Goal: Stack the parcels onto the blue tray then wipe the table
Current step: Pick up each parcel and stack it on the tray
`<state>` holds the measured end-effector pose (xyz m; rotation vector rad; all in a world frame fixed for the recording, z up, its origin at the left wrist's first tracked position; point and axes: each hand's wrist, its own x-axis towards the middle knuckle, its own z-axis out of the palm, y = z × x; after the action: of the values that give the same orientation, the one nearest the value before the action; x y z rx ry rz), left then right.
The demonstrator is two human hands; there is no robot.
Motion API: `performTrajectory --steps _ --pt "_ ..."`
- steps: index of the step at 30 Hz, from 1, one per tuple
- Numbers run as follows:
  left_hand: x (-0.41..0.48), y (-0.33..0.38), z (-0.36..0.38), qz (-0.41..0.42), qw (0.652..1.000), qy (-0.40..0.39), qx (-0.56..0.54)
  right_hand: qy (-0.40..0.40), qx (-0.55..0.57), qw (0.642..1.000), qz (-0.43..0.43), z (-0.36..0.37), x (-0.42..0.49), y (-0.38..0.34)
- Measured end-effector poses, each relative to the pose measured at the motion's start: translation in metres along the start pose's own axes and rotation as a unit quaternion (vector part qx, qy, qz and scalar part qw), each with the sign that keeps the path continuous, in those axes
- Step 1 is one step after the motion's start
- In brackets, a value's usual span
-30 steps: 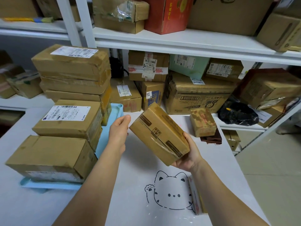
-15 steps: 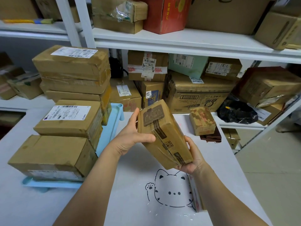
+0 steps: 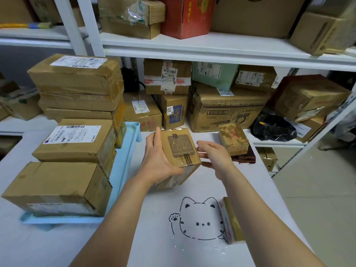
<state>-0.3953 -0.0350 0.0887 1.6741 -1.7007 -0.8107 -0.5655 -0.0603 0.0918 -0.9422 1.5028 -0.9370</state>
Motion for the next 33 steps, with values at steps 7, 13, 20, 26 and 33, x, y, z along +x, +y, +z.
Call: performTrajectory --steps 7,13,20,26,33 --pt "-0.001 0.010 -0.004 -0.004 0.999 -0.037 0.001 -0.055 -0.134 0.989 0.017 0.006 -0.007 -0.014" --pt "0.012 0.010 -0.007 -0.073 0.984 -0.066 -0.151 -0.089 -0.152 0.983 0.049 0.010 -0.005 -0.005" --pt "0.013 -0.002 -0.017 -0.099 0.965 0.014 -0.243 -0.079 0.014 0.991 0.109 -0.016 -0.001 0.021" --pt "0.010 -0.029 -0.024 -0.226 0.925 0.060 -0.300 -0.081 0.201 0.953 0.212 -0.045 -0.002 0.044" --pt "0.004 -0.023 -0.016 -0.245 0.907 -0.045 -0.340 -0.105 0.274 0.921 0.256 -0.047 -0.007 0.053"
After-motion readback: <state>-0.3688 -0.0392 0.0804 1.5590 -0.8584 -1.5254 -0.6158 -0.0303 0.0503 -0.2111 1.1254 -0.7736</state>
